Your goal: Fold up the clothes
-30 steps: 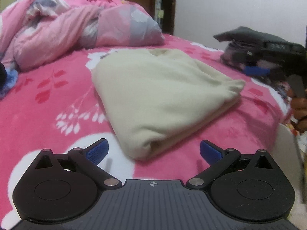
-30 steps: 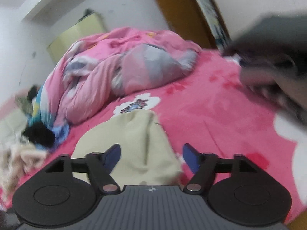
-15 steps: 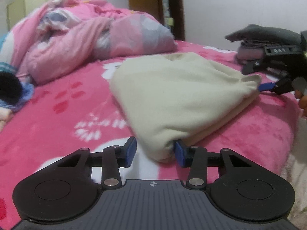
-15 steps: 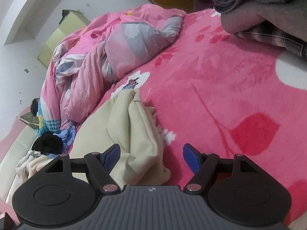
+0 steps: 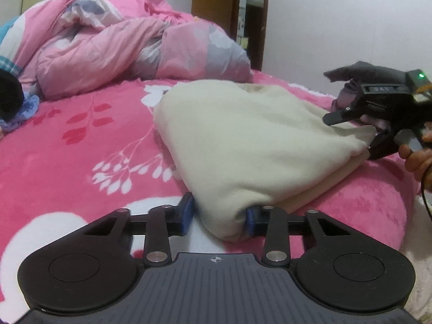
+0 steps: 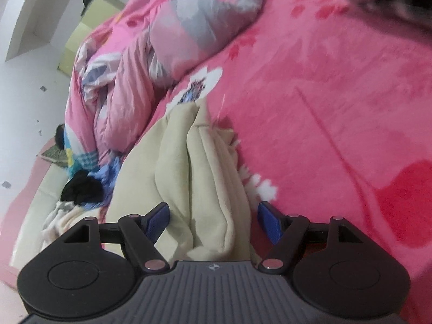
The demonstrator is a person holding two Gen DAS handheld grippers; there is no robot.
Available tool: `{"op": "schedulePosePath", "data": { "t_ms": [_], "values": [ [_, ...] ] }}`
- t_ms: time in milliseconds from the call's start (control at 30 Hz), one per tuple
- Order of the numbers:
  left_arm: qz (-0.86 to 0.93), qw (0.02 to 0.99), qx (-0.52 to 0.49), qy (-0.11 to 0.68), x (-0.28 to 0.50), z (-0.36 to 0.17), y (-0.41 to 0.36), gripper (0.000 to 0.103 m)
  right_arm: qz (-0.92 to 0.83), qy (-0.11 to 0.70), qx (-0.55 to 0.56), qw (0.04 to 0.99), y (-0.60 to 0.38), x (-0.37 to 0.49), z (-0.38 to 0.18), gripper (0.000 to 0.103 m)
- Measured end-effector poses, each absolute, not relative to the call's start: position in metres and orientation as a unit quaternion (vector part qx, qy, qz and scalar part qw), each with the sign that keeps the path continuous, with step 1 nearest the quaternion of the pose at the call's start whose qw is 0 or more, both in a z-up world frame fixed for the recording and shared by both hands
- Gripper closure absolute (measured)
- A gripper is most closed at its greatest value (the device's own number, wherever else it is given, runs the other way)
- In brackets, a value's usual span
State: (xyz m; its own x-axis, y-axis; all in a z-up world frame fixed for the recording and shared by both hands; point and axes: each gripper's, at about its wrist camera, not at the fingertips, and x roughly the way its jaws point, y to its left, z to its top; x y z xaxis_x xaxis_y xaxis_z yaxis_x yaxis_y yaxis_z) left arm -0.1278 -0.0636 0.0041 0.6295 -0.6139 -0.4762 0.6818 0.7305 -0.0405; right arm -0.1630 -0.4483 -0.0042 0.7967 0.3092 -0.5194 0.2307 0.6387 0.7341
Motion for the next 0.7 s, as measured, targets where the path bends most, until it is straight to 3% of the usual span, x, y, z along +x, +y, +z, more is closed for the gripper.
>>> {"op": "schedulePosePath", "data": {
  "t_ms": [100, 133, 233, 333, 433, 633, 700],
  "values": [
    [-0.358, 0.901, 0.06, 0.237, -0.126, 0.004, -0.058, 0.071, 0.058, 0.351, 0.426, 0.832, -0.446, -0.161, -0.002, 0.034],
    [-0.358, 0.901, 0.053, 0.24, -0.125, 0.004, -0.056, 0.071, 0.053, 0.356, 0.422, 0.832, -0.445, -0.161, -0.002, 0.04],
    [-0.361, 0.901, 0.051, 0.237, -0.124, 0.005, -0.056, 0.073, 0.049, 0.351, 0.445, 0.823, -0.447, -0.157, -0.005, 0.042],
    [-0.364, 0.901, 0.043, 0.23, -0.125, 0.007, -0.05, 0.077, 0.051, 0.344, 0.463, 0.815, -0.438, -0.154, -0.007, 0.06],
    [-0.365, 0.902, 0.012, 0.23, -0.122, 0.013, -0.033, 0.078, 0.065, 0.335, 0.473, 0.812, -0.429, -0.165, -0.002, 0.068],
    [-0.376, 0.892, -0.003, 0.25, -0.135, 0.018, 0.008, 0.079, 0.087, 0.329, 0.463, 0.819, -0.386, -0.2, 0.011, 0.069],
    [-0.371, 0.886, -0.011, 0.277, -0.137, 0.013, 0.025, 0.077, 0.09, 0.337, 0.453, 0.821, -0.374, -0.212, 0.008, 0.063]
  ]
}}
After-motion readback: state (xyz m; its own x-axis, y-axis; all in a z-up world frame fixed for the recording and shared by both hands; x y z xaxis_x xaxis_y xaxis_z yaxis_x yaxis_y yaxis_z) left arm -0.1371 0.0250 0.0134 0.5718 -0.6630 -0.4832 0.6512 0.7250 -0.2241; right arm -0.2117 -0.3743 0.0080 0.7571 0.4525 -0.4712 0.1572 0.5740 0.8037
